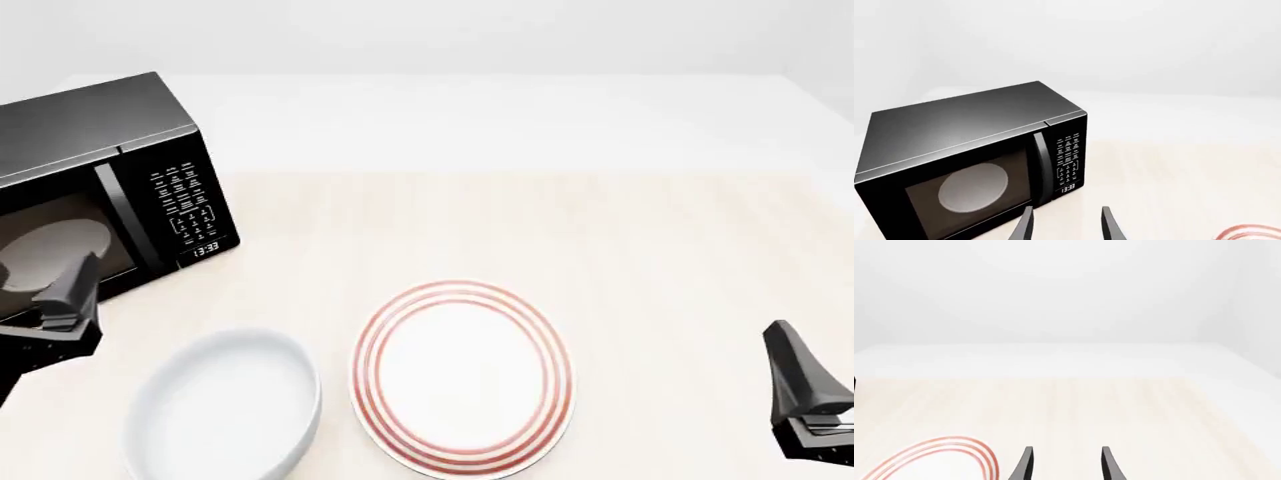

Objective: Open the microwave.

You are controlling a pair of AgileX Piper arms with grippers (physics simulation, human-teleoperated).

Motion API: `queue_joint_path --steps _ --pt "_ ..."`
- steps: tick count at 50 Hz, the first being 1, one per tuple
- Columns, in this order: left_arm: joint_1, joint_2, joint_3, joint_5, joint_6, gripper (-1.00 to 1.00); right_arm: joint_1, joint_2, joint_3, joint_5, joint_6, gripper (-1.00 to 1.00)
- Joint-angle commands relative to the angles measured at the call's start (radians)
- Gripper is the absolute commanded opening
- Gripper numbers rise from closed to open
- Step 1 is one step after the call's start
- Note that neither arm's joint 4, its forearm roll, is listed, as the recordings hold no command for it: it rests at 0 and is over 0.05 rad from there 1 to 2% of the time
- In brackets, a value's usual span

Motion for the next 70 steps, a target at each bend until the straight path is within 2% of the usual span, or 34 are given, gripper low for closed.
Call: queue_joint_path --steps 1,6,8,9,10,11,14,22,24,25,27,35,41,45,62,70 --pt "0.023 0.214 -0.029 -0.174 -0.011 1.0 0.0 -0.001 0.0 0.001 0.0 1.0" --pt "0.042 0.326 -0.023 -0.294 -0.025 1.0 -0.001 -0.002 0.0 0.002 0.0 1.0" --pt "0.038 0.307 -0.063 -0.236 -0.028 1.0 -0.001 -0.002 0.0 0.002 0.0 1.0" --pt "0.038 0.324 -0.056 -0.26 -0.028 1.0 -0.001 -0.002 0.0 0.002 0.0 1.0" --pt "0.039 0.301 -0.089 -0.204 -0.03 1.0 -0.001 -0.002 0.0 0.002 0.0 1.0" --pt "0.041 0.332 -0.074 -0.251 -0.033 1.0 -0.001 -0.002 0.0 0.002 0.0 1.0" --pt "0.04 0.335 -0.11 -0.214 -0.034 1.0 -0.001 -0.002 0.0 0.002 0.0 1.0" --pt "0.038 0.437 -0.132 -0.271 -0.03 1.0 -0.001 -0.002 0.0 0.002 0.0 1.0" --pt "0.041 0.503 -0.1 -0.365 -0.032 1.0 -0.001 -0.002 0.0 0.002 0.0 1.0" --pt "0.042 0.471 -0.124 -0.308 -0.033 1.0 -0.001 -0.002 0.0 0.002 0.0 1.0" --pt "0.046 0.466 -0.142 -0.283 -0.035 1.0 0.0 -0.002 0.0 0.002 0.0 1.0" --pt "0.043 0.539 -0.15 -0.341 -0.061 1.0 0.0 -0.002 0.0 0.002 0.0 1.0" --pt "0.055 0.589 -0.169 -0.347 -0.05 1.0 -0.001 -0.002 0.0 0.002 0.0 1.0" --pt "0.05 0.61 -0.174 -0.364 -0.075 1.0 -0.001 -0.002 0.0 0.002 0.0 1.0" --pt "0.069 0.764 -0.22 -0.445 -0.084 1.0 0.0 -0.002 0.0 0.002 0.0 1.0" --pt "0.078 0.794 -0.23 -0.474 -0.084 1.0 -0.001 -0.002 0.0 0.002 0.0 1.0"
